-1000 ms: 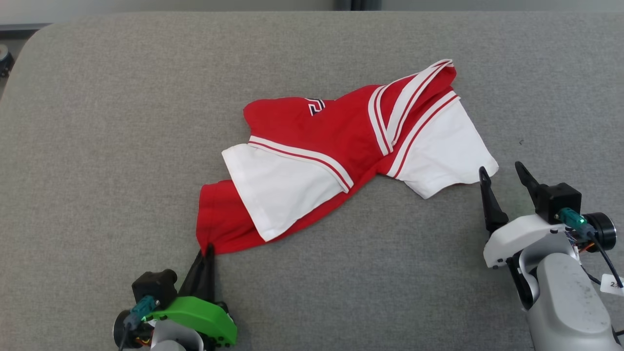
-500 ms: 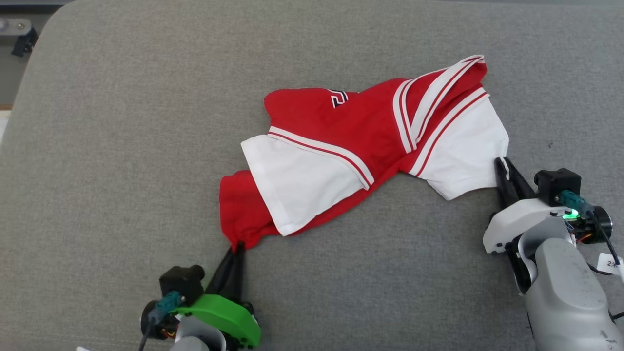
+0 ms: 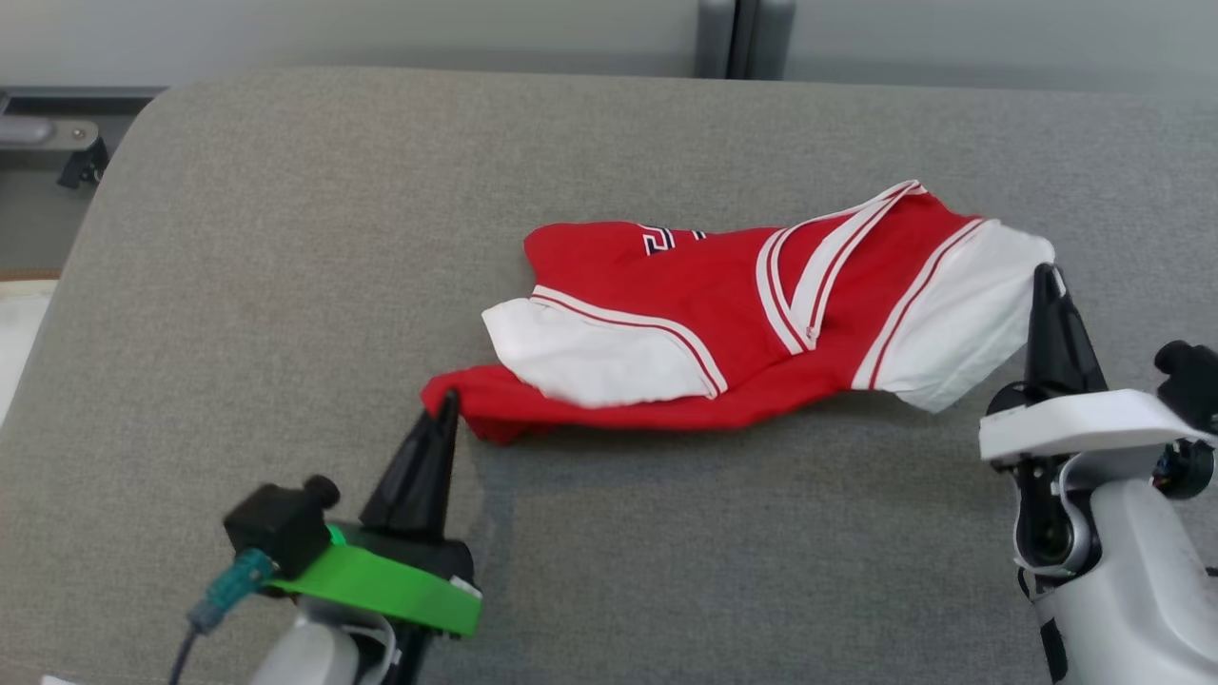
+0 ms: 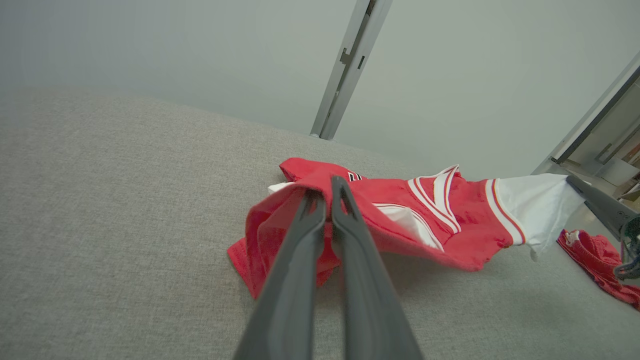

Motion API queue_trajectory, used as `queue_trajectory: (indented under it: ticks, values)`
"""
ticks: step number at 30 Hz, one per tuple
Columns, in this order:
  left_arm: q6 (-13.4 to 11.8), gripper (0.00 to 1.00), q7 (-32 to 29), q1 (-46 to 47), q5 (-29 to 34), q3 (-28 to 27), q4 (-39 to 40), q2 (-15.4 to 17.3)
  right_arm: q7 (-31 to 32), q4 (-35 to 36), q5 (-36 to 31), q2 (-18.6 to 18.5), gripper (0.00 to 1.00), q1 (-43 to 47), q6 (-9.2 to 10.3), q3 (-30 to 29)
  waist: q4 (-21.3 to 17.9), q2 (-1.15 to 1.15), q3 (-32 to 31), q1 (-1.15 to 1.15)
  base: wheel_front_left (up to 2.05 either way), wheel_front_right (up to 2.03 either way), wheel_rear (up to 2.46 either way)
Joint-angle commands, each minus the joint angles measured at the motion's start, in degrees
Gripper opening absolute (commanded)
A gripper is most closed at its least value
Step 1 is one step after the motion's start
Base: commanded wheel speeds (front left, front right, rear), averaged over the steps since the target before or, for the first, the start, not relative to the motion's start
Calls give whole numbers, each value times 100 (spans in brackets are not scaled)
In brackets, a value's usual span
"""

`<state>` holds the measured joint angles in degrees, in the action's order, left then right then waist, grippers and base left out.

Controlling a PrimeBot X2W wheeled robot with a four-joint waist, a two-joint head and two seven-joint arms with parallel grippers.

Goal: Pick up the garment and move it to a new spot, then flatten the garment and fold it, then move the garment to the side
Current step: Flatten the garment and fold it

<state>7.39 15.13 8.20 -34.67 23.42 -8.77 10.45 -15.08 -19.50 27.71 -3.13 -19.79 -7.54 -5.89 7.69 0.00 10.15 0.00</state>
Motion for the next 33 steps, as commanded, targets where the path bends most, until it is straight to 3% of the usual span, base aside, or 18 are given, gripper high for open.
queue_trajectory:
  ticks: [1,6,10,15,20,25,33]
  values:
    - [16,0,-1,181,-26,-120,236,105,-11,224,398,-81,0,-3,8,105,-98,0,-220,0,0,0,0]
    - [16,0,0,939,-245,-537,1013,562,103,1115,2036,-295,0,-379,8,266,-250,0,-410,0,0,0,0]
    - [16,0,-2,1786,-569,-764,1159,980,495,1619,3100,-281,0,-970,7,97,-470,0,-427,0,0,0,0]
    - [16,0,-151,2846,-961,-929,1027,1318,1002,1928,3539,-245,0,-1901,7,-150,-729,0,-313,0,0,0,0]
    - [-95,0,-607,3666,-1404,-1134,779,1283,1469,1810,3273,-151,0,-2766,8,-374,-922,0,-66,0,0,0,0]
    - [-203,0,-917,4278,-1466,-1145,389,1334,1691,1376,2416,-55,0,-3635,7,-542,-1056,0,493,0,0,0,0]
    - [-331,0,-699,5689,-1227,-1290,-1040,1321,1117,2,1175,-3,0,-5630,8,-794,-1209,0,1514,0,0,0,0]
